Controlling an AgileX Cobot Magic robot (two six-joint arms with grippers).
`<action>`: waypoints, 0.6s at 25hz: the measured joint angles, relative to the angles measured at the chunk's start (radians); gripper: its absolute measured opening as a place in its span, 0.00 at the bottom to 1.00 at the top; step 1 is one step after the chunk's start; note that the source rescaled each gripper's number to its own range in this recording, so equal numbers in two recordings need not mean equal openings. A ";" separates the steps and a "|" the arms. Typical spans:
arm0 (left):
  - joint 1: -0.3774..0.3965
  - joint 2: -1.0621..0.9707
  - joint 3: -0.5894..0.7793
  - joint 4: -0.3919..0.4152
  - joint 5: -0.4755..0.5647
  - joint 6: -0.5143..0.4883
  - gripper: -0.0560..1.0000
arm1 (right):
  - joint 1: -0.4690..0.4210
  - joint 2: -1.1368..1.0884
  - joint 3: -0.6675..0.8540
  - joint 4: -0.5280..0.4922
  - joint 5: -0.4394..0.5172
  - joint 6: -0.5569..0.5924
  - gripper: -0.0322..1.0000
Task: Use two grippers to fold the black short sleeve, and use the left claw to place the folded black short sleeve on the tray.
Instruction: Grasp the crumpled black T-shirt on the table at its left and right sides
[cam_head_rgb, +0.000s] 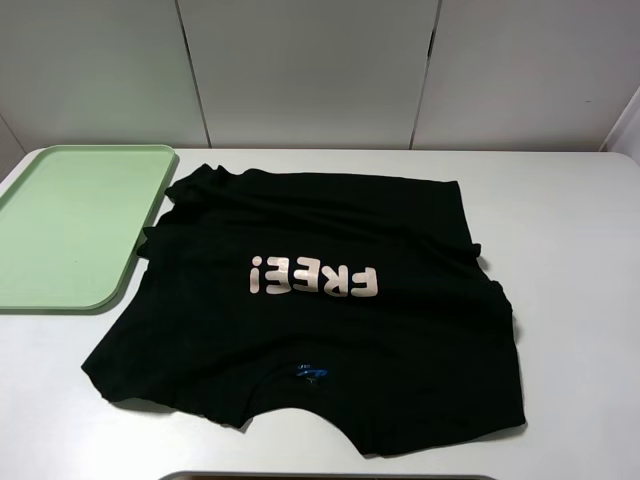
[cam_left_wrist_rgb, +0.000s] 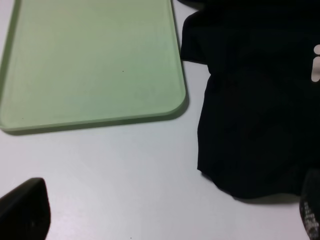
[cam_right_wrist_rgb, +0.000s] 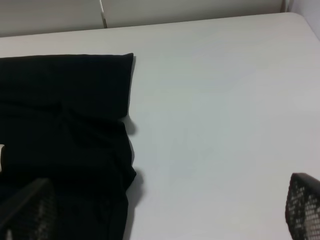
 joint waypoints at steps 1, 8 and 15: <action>0.000 0.000 0.000 0.000 0.000 0.000 1.00 | 0.000 0.000 0.000 0.000 0.000 0.000 1.00; 0.000 0.000 0.000 0.000 0.000 0.000 1.00 | 0.000 0.000 0.000 0.000 0.000 0.000 1.00; 0.000 0.000 0.000 0.000 0.000 0.000 1.00 | 0.000 0.000 0.000 0.000 0.000 0.000 1.00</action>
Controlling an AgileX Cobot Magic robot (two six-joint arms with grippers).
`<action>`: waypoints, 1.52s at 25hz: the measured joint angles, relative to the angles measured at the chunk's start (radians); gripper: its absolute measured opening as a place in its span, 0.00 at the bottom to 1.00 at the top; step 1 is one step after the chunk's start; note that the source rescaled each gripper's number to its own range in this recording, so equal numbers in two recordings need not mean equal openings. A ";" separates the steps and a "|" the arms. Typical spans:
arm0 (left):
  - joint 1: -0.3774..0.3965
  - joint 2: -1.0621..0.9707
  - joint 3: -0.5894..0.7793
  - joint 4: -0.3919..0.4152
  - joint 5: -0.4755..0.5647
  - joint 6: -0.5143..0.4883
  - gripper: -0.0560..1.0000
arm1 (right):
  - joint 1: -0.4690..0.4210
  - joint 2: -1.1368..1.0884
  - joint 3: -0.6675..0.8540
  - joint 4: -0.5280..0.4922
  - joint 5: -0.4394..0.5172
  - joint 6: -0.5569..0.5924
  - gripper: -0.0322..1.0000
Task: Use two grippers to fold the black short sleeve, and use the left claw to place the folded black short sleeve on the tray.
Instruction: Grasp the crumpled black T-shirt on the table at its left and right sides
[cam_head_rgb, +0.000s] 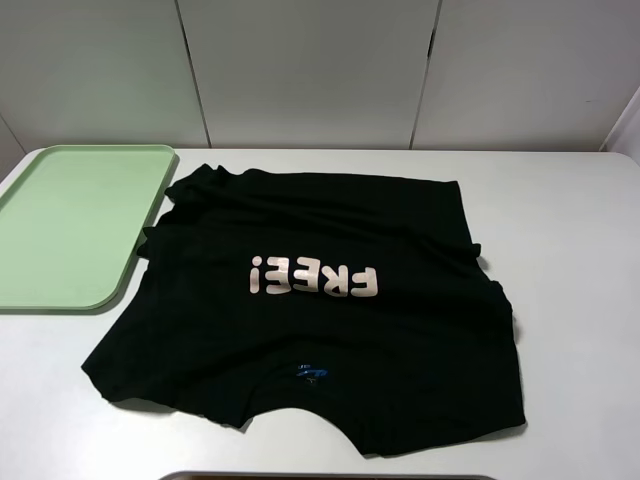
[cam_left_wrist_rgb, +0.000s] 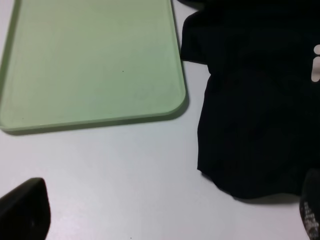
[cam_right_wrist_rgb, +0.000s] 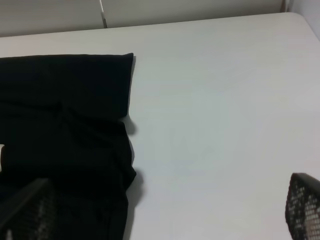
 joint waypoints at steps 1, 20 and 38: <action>0.000 0.000 0.000 0.000 0.000 0.000 1.00 | 0.000 0.000 0.000 0.000 0.000 0.000 1.00; 0.000 0.000 0.000 0.000 0.000 0.000 1.00 | 0.000 0.000 0.000 0.000 0.000 0.000 1.00; 0.000 0.135 -0.125 0.001 -0.019 -0.041 0.99 | 0.000 0.174 -0.104 0.000 0.007 0.000 1.00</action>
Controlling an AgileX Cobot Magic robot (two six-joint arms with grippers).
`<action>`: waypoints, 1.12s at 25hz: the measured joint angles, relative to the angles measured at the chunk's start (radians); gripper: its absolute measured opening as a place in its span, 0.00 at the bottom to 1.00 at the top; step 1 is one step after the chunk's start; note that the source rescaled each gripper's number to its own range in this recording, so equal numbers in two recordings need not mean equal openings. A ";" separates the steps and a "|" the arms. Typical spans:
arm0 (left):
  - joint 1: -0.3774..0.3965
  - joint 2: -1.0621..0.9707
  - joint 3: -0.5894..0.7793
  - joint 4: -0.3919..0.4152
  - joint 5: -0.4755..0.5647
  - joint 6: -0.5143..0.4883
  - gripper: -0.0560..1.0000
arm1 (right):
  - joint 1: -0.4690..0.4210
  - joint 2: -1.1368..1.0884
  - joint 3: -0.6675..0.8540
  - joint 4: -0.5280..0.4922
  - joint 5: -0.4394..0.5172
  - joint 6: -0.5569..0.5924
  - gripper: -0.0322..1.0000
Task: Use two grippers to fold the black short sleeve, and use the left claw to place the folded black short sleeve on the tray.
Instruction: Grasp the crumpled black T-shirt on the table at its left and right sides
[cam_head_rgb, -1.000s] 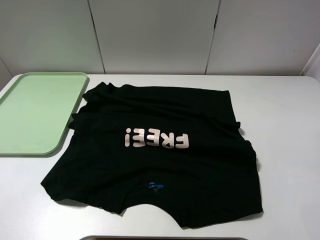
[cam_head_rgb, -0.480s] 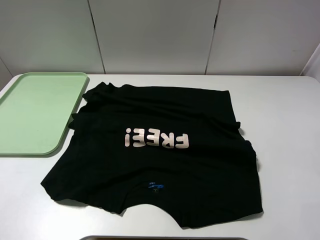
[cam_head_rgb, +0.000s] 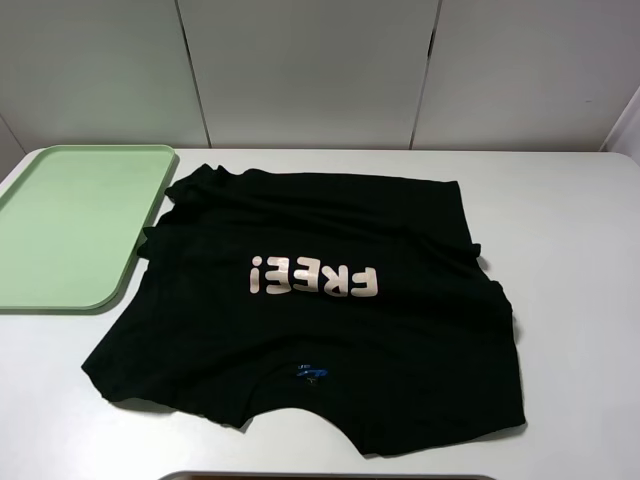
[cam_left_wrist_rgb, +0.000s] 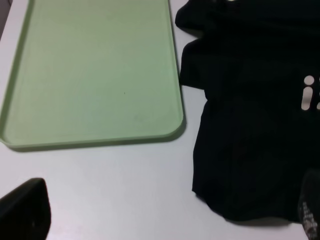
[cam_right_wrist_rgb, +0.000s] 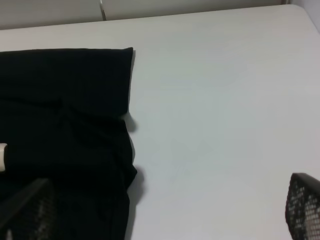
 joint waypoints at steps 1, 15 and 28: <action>0.000 0.052 -0.024 0.000 0.000 0.000 0.99 | 0.000 0.040 -0.026 0.000 0.000 0.000 1.00; -0.060 0.928 -0.631 0.000 0.056 0.297 0.97 | 0.000 0.680 -0.229 0.051 -0.006 -0.219 1.00; -0.361 1.426 -0.734 -0.007 0.050 0.553 0.96 | 0.283 1.051 -0.304 0.115 -0.085 -0.421 1.00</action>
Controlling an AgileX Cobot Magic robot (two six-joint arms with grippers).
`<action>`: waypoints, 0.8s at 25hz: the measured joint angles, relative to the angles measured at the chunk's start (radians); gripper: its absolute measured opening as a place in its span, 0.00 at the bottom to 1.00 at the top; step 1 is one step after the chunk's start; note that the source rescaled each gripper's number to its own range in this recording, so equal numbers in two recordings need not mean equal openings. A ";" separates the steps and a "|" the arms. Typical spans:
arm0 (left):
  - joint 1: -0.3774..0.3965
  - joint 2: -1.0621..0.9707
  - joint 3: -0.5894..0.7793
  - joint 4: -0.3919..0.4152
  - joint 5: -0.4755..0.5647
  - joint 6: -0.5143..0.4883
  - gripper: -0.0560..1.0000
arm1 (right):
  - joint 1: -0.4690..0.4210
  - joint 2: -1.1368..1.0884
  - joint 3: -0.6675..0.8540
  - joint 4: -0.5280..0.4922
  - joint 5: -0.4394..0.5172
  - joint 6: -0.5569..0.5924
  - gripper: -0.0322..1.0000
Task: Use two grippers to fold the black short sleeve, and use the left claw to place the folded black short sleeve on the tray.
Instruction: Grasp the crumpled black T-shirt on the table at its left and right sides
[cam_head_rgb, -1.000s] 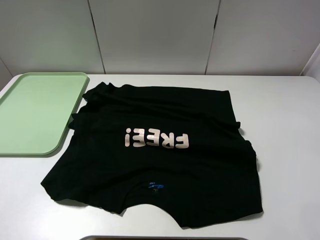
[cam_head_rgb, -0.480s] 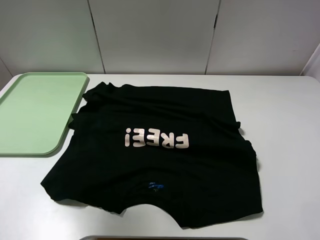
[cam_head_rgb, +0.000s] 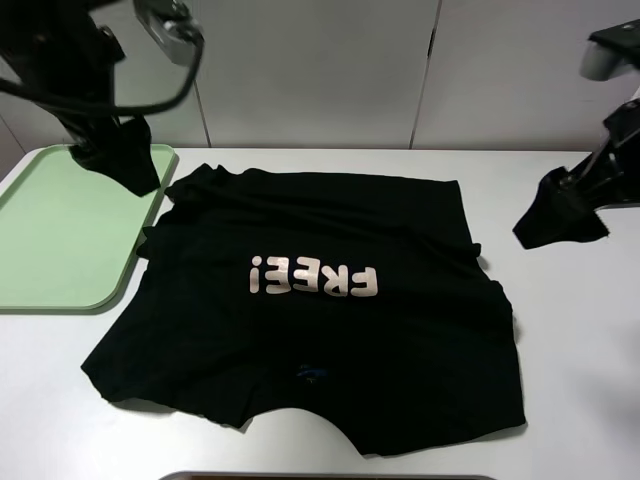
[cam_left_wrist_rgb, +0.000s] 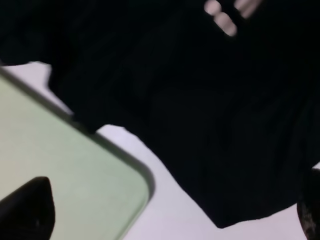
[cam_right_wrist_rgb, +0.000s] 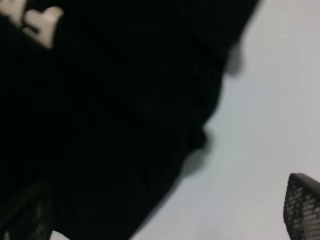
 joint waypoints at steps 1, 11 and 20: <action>-0.002 0.028 0.000 -0.006 -0.001 0.004 0.96 | 0.000 0.000 0.000 0.000 0.000 0.000 1.00; -0.002 0.189 0.000 -0.069 -0.056 0.108 0.96 | 0.182 0.157 0.000 -0.146 -0.071 -0.036 1.00; -0.002 0.288 0.000 -0.072 -0.100 0.191 0.95 | 0.196 0.320 0.000 -0.158 -0.164 -0.219 1.00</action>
